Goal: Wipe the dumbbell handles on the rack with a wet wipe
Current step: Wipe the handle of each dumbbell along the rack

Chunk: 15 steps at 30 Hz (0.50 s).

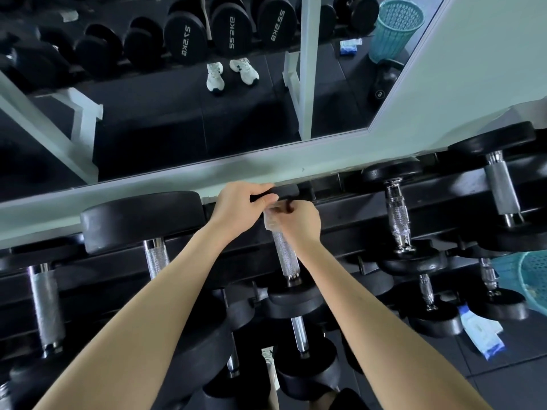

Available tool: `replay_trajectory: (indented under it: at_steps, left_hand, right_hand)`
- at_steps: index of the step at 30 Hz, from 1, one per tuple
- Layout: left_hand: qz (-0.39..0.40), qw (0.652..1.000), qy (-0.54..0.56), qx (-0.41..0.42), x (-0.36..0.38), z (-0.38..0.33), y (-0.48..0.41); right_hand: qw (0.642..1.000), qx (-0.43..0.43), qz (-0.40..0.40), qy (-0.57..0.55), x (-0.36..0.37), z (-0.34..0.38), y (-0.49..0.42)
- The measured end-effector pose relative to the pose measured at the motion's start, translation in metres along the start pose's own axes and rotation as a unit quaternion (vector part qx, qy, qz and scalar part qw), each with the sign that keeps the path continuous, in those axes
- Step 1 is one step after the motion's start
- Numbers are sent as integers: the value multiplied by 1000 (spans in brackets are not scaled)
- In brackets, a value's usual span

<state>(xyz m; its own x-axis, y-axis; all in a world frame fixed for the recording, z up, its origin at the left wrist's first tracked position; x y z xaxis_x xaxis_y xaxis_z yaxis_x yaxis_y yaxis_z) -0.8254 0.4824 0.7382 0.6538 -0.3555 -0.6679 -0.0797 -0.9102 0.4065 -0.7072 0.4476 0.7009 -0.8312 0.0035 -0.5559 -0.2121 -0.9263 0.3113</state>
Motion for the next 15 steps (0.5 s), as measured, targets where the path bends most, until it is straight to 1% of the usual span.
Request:
replay_trajectory:
  at_steps: [2, 5, 7, 9, 11, 12, 13, 15]
  left_hand:
    - [0, 1000, 10, -5, 0, 0, 0]
    - [3, 1000, 4, -4, 0, 0, 0]
    - [9, 1000, -2, -3, 0, -1, -1]
    - [10, 1000, -3, -1, 0, -1, -2]
    - [7, 1000, 0, 1, 1, 0, -3]
    - [4, 1000, 1, 3, 2, 0, -2]
    - [4, 1000, 2, 3, 2, 1, -3]
    - [12, 1000, 0, 3, 1, 1, -4]
  right_hand:
    - [999, -1, 4, -49, 7, -5, 3]
    - [997, -47, 35, -42, 4, -29, 27]
    - [997, -41, 55, -42, 1, -39, 30]
    - [998, -23, 48, -28, 2, -32, 15]
    - [1000, 2, 19, -1, 6, -20, -1]
    - [1000, 6, 0, -5, 9, -16, -6]
    - [1000, 0, -10, -23, 12, -14, -7]
    - [998, -34, 3, -49, 11, -17, 2]
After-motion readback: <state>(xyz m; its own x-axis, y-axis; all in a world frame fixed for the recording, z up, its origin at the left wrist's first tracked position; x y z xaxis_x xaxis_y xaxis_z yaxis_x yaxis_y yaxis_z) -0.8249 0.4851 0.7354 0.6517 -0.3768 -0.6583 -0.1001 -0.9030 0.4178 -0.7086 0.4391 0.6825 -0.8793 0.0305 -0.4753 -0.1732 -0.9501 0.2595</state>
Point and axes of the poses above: each hand's wrist, its own y-axis away from the middle knuckle, its own x-axis out of the palm, z = x × y, the point moved 2 cm from there along -y, towards the middle knuckle, and after that the axes turned 11 degrees about -x, right-handed, at the moved point
